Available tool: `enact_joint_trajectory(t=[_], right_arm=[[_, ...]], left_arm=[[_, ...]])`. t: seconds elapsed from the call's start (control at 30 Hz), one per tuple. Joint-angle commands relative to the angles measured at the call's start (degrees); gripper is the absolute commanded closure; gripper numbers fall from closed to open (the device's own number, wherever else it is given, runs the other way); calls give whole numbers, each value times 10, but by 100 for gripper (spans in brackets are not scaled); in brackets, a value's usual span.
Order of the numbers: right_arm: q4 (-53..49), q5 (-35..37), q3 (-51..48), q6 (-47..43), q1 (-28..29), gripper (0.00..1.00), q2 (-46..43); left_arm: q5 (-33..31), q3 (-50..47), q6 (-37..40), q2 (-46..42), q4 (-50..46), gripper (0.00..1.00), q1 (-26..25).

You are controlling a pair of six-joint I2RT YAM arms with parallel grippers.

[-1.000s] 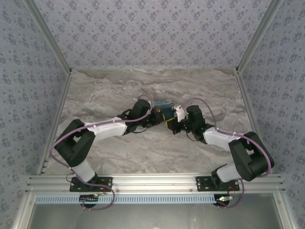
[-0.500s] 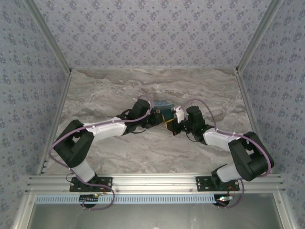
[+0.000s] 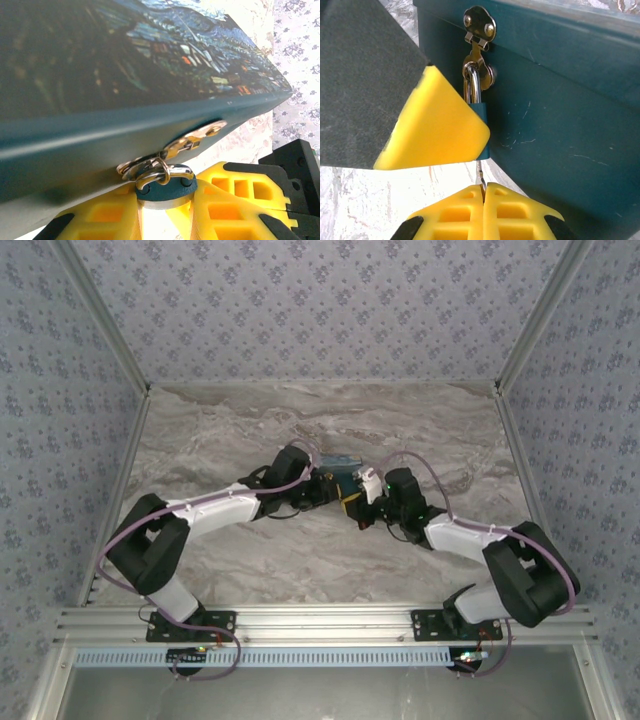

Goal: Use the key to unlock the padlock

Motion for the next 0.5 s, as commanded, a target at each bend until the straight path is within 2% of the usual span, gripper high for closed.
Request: enact_joint_trajectory(t=[0.0,0.13,0.3,0.4,0.47], right_arm=[[51,37,8,-41,11,100,-38],[28,86,10,-71,33,100,-53],[32,90,6,-75,35,100,-46],[44,66,3,-64,29,100,-38],[64,17,1,-36,8,100,-29]], left_arm=[[31,9,26,-13,-51,77,-4],[32,7,21,-17,-51,77,-4],[38,8,15,-15,-47,77,-3],[43,8,13,-14,-41,77,-3],[47,8,14,-13,-36,77,-2]])
